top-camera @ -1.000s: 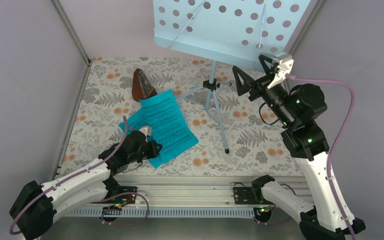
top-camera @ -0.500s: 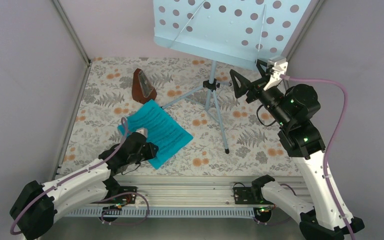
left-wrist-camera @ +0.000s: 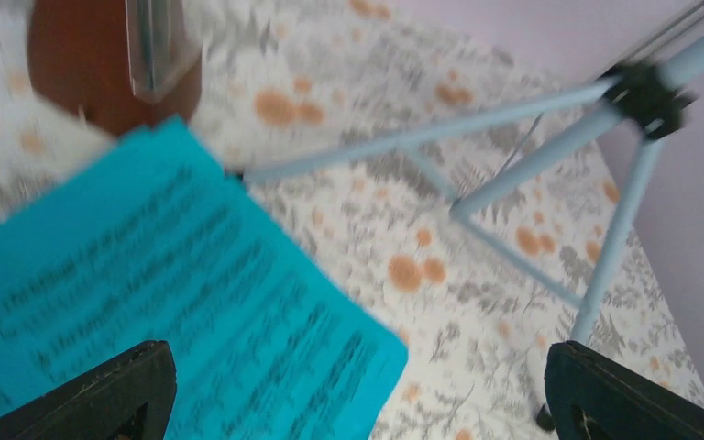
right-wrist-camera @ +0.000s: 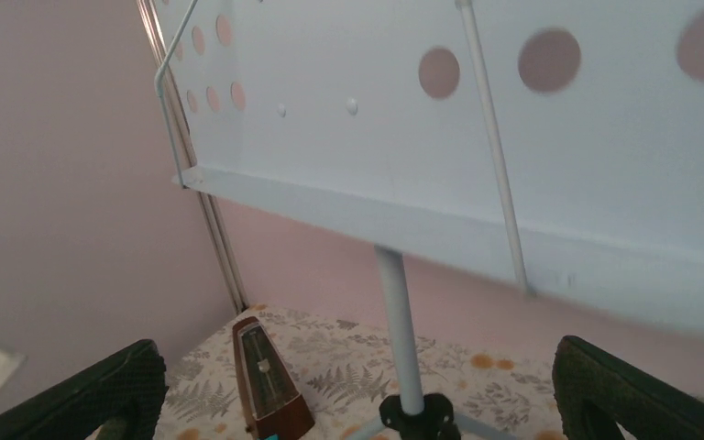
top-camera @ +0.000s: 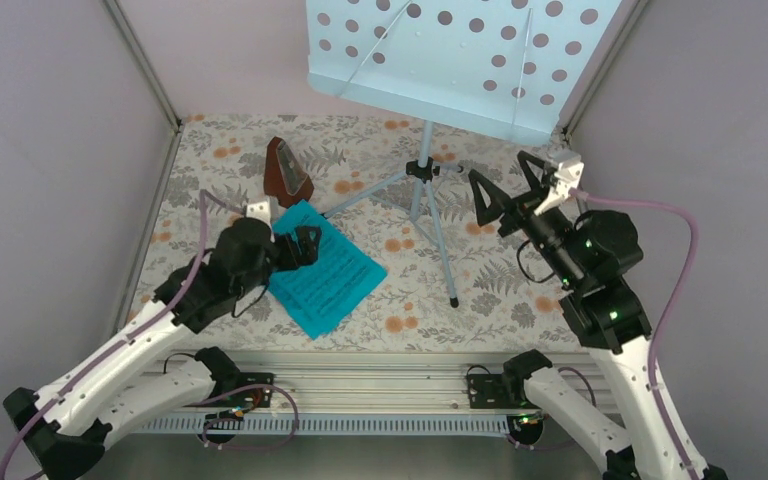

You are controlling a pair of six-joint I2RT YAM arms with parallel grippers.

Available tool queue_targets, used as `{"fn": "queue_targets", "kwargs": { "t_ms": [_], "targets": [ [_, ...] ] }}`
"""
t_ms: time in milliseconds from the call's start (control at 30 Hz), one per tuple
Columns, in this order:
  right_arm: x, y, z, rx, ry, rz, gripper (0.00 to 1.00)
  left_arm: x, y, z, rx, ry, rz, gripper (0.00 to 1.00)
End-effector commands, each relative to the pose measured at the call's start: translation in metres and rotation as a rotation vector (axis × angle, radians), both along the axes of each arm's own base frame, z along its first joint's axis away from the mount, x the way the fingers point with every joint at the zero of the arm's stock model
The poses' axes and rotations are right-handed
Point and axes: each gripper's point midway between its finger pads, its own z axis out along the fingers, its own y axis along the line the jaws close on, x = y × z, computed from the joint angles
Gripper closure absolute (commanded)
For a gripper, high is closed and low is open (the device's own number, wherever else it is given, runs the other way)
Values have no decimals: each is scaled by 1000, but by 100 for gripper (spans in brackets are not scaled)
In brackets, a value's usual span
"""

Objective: Pack up the instrument practice props

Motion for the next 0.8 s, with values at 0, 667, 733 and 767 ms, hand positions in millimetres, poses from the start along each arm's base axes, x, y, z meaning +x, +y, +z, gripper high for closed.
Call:
{"fn": "queue_targets", "kwargs": {
  "t_ms": [0,667,733,767],
  "targets": [
    [-5,-9,-31,69,51,-24,0,13,10,51,179,-169,-47,0],
    [21,51,-317,83,737,176,0,119,32,102,398,-385,-94,0],
    [17,57,-328,76,762,213,0,118,31,90,401,-374,-108,0],
    [15,60,-331,74,768,238,0,117,32,88,401,-384,-107,0]
  ]
}}
